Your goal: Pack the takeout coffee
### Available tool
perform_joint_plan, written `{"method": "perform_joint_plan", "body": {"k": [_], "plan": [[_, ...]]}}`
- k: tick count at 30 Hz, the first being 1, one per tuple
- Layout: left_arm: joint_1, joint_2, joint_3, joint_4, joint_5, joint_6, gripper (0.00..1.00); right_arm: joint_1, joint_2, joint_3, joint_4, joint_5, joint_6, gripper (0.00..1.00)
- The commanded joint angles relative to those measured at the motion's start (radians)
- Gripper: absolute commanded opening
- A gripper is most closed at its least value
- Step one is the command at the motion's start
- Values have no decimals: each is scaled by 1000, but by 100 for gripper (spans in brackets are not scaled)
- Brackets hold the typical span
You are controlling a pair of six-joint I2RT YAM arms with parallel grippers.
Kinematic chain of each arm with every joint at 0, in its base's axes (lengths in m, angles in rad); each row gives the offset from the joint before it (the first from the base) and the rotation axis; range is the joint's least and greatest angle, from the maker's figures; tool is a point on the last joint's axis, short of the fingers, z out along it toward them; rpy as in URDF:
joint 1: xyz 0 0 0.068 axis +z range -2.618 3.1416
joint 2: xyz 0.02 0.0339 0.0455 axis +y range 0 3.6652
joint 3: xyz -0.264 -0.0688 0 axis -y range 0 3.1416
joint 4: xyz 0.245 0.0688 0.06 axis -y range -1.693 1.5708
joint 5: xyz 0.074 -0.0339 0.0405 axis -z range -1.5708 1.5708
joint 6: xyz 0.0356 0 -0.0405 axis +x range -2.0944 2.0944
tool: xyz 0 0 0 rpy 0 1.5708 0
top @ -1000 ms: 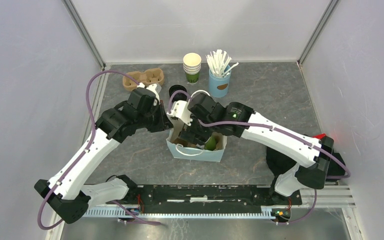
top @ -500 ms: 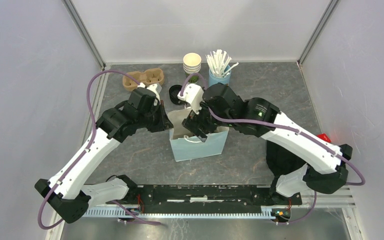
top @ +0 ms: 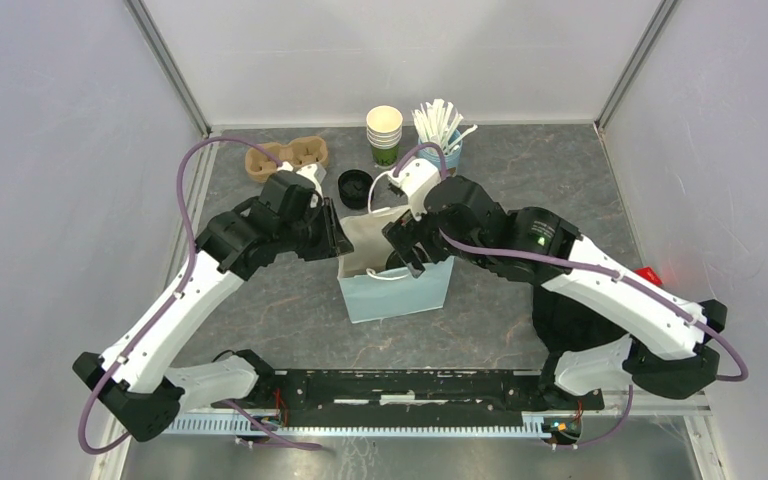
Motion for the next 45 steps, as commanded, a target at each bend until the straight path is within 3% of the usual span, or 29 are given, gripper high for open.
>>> {"method": "perform_joint_plan", "body": {"k": [1, 5, 10, 13, 18, 23, 26, 30, 37, 39, 42, 45], "plan": [[-2, 24, 59, 20, 2, 3, 38, -6, -48, 60, 9, 162, 98, 98], [-2, 75, 88, -41, -45, 30, 35, -12, -72, 70, 1, 203, 116, 98], [-2, 140, 135, -63, -136, 98, 18, -31, -149, 8, 78, 136, 123, 98], [-2, 150, 199, 0, -170, 151, 4, -32, -187, -39, 123, 134, 130, 98], [-1, 135, 216, 205, -236, 220, 2, -32, -196, -36, 156, 133, 109, 98], [-1, 7, -34, 529, -181, 264, 2, -31, -173, -25, 154, 58, 43, 98], [-2, -108, -210, 636, -132, 271, 2, -31, -172, -42, 171, -92, -2, 95], [-2, -212, -339, 651, -100, 266, 2, -25, -206, -117, 211, -349, -63, 85], [-1, -346, -450, 624, -86, 256, 2, -14, -318, -268, 263, -521, -96, 83], [-1, -384, -483, 624, -84, 239, 2, -10, -323, -306, 281, -533, -50, 80], [-2, -440, -533, 623, -68, 206, 2, 20, -302, -348, 318, -436, 64, 69], [-2, -499, -585, 632, -47, 179, 2, 67, -244, -359, 364, -333, 182, 68]]}}
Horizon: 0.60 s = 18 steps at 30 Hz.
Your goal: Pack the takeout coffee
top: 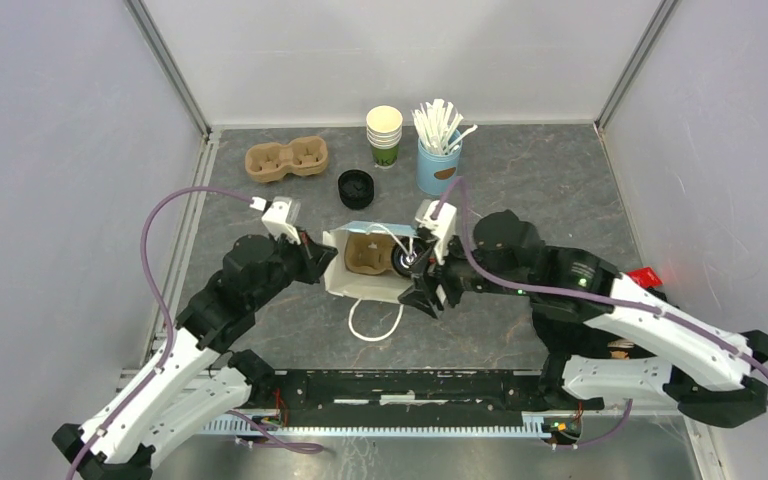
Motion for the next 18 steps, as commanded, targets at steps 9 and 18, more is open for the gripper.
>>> {"method": "perform_joint_plan", "body": {"k": [9, 18], "plan": [[-1, -122, -144, 85, 106, -73, 2, 168, 173, -31, 124, 441, 312, 50], [-2, -126, -125, 72, 138, -100, 2, 240, 305, 11, 79, 752, 292, 38]]}}
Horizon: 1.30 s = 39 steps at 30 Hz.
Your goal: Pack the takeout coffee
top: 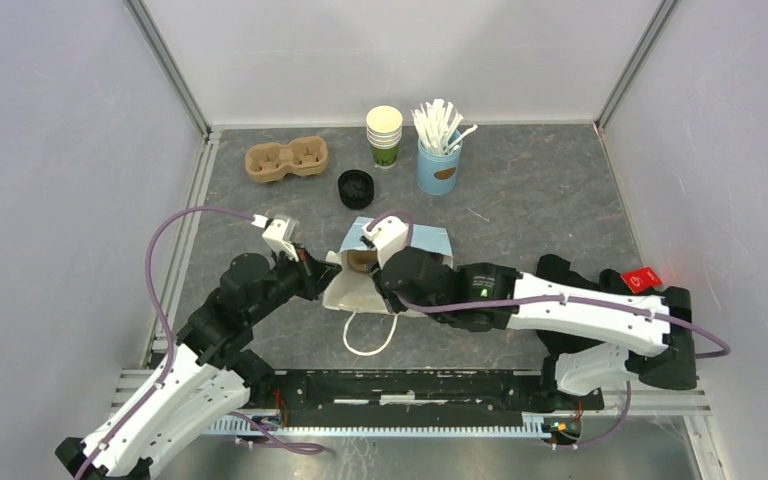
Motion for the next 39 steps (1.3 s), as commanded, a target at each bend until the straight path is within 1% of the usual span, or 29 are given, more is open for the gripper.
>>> {"method": "perform_joint_plan", "body": {"k": [1, 3, 5, 7, 8, 9, 11, 14, 16, 18, 21, 24, 30, 36, 39], "plan": [[-2, 15, 39, 23, 35, -52, 2, 54, 12, -17, 50, 214, -64, 39], [-1, 31, 58, 17, 36, -55, 2, 84, -24, -92, 168, 179, -254, 43], [-1, 47, 76, 9, 44, -48, 2, 89, -64, -142, 237, 116, -416, 47], [-2, 56, 84, 3, 52, -37, 2, 89, -103, -151, 254, 36, -546, 46], [-2, 58, 84, 3, 57, -32, 2, 89, -121, -152, 258, 14, -592, 43], [-2, 57, 84, 2, 60, -28, 2, 88, -134, -151, 258, -10, -648, 41], [-1, 58, 85, -2, 56, -17, 2, 87, -137, -141, 241, -79, -755, 40], [-2, 53, 83, -2, 49, -2, 2, 87, -103, -80, 173, -196, -920, 35], [-2, 51, 79, -2, 48, 5, 2, 85, -70, -37, 124, -251, -1017, 36], [-2, 48, 78, -2, 49, 7, 2, 72, -31, -1, 75, -267, -1091, 36], [-1, 34, 70, -2, 49, 5, 2, 42, 17, 33, 37, -277, -1171, 35], [-2, 14, 58, 4, 48, 3, 2, -13, 34, 16, 48, -291, -1224, 33], [-2, -17, 28, 25, 63, -9, 2, -124, 43, -25, 16, -312, -1260, 35], [-1, -20, -10, 54, 95, -5, 2, -171, 69, -44, -22, -357, -1269, 47], [-2, -22, -20, 55, 106, -1, 2, -184, 75, -69, -15, -349, -1250, 54]]}}
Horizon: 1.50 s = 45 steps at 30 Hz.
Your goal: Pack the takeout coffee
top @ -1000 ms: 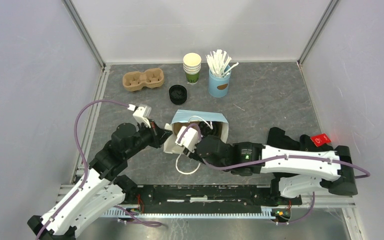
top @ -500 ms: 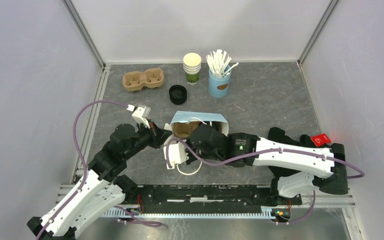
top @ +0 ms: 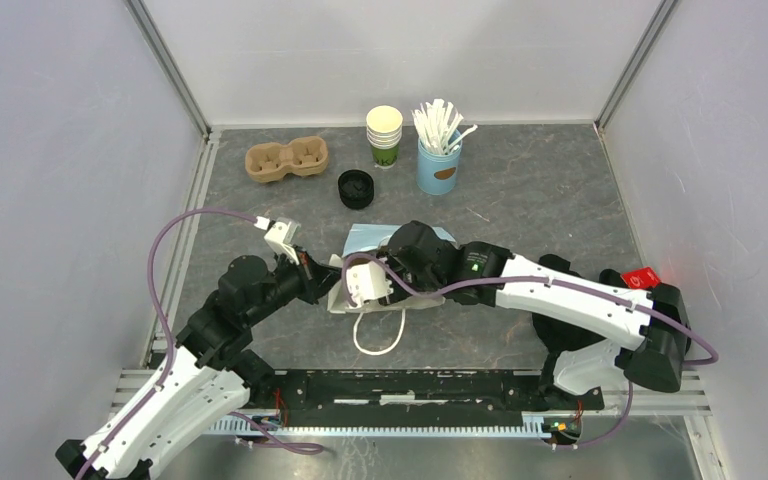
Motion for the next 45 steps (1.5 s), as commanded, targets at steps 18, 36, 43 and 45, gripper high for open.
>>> {"method": "perform_joint_plan", "body": {"k": [18, 36, 43, 45], "plan": [[-2, -9, -3, 31, 89, 25, 2, -53, -2, -191, 176, 198, 49, 96], [-2, -7, -8, 36, 93, 18, 2, -109, 104, -173, 222, 267, 43, 97], [-2, -7, -10, 34, 90, 17, 2, -128, 139, -181, 275, 260, 34, 93], [-3, -8, -10, 34, 85, 16, 2, -129, 142, -189, 298, 268, 41, 89]]}}
